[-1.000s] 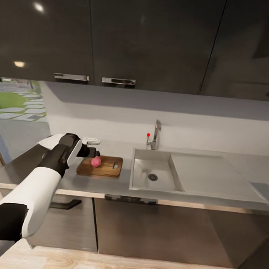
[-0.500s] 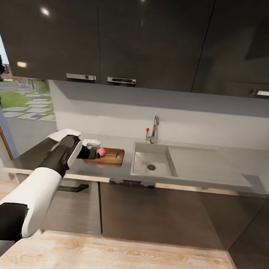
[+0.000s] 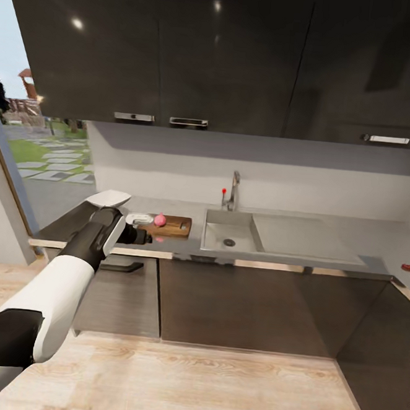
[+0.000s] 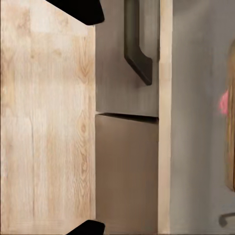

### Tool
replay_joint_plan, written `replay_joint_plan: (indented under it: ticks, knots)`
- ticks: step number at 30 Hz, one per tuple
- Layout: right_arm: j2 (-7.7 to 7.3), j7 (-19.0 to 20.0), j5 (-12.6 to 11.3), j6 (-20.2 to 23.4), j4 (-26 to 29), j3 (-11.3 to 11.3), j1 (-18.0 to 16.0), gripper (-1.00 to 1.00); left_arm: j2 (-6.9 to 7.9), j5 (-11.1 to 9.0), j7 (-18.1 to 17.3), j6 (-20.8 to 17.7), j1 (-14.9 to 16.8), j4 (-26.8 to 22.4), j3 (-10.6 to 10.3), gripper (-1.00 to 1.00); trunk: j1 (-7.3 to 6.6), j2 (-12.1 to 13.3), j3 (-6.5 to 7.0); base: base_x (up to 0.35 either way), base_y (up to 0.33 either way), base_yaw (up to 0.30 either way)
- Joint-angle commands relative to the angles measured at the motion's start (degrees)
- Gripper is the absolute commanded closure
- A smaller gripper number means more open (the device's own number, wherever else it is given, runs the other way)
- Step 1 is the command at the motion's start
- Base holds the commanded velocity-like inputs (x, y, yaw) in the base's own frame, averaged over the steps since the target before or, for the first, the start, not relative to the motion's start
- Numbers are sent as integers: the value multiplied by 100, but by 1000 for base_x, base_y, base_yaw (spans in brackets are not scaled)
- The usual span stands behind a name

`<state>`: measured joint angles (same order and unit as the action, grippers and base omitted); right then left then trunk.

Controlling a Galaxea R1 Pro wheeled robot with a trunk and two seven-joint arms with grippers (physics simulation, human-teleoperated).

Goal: In the kitchen, take the Vidalia onion out of the sink, dice it on the chopping board with the paring knife, put the diced onion into the bowl on the countertop, then place both the paring knife and the chopping board into the sink.

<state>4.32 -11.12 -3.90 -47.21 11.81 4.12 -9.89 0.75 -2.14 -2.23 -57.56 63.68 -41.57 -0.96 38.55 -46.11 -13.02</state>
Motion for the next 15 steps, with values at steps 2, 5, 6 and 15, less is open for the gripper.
replay_joint_plan:
  ticks: [2, 5, 6, 15]
  knots:
    - [-1, -22, -40, -17, -3, 45, -4, -100, 4, -16, -3, -20, 4, 26, -10, -100, -3, -7, -9, -337, 0, 0]
    - [-3, -23, -40, -17, -3, 45, -4, -100, 4, -15, -5, -19, 4, 52, -10, -100, -3, -7, -9, -337, 0, 0]
    - [-4, -23, -40, -17, -3, 45, -4, -100, 4, -15, -5, -18, 4, 60, -10, -100, -3, -7, -9, -337, 0, 0]
    - [-6, -22, -40, -16, -3, 45, -4, -100, -2, 1, -13, 306, 4, 976, -21, -100, -3, -7, -9, -322, 0, 0]
